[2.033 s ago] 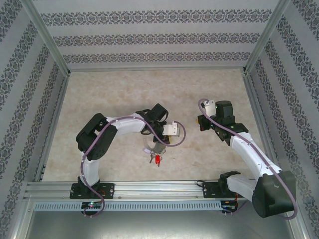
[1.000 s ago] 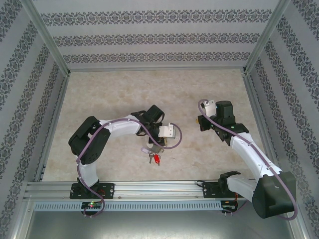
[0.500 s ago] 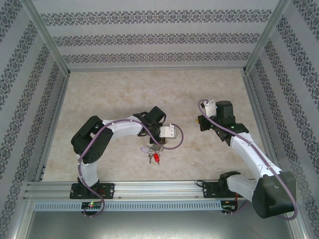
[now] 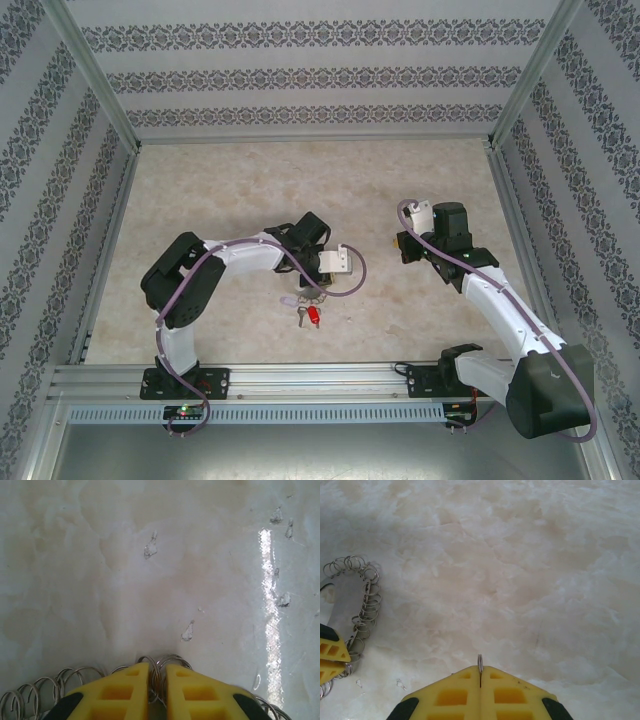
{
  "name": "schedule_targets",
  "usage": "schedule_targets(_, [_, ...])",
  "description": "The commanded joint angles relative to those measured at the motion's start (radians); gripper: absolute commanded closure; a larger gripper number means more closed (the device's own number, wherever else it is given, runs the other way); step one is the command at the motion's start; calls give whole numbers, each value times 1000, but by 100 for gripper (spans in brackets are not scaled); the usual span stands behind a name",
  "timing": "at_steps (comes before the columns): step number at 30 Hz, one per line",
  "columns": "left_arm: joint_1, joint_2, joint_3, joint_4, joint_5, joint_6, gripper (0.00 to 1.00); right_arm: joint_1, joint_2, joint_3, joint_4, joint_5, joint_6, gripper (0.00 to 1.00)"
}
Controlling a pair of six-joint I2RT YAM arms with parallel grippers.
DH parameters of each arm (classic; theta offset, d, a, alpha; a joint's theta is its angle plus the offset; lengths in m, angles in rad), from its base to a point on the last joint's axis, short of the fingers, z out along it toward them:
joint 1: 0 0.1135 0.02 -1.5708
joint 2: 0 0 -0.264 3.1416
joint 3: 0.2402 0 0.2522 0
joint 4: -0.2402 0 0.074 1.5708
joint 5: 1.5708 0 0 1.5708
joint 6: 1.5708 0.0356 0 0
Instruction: Put the keys on the keyring
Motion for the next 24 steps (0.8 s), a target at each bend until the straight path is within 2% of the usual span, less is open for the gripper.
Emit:
schedule_targets(1, [19, -32, -12, 3, 27, -23, 89, 9, 0, 20, 4, -1, -12, 100])
schedule_targets(6, [27, -35, -16, 2, 40, -36, 100, 9, 6, 21, 4, -9, -11, 100])
schedule_targets(13, [53, -88, -48, 26, 79, -72, 100, 16, 20, 24, 1, -21, -24, 100])
schedule_targets(19, [120, -159, -118, 93, 171, -155, 100, 23, 33, 29, 4, -37, -24, 100])
schedule_targets(24, [130, -169, -153, 124, 196, -155, 100, 30, 38, 29, 3, -40, -25, 100])
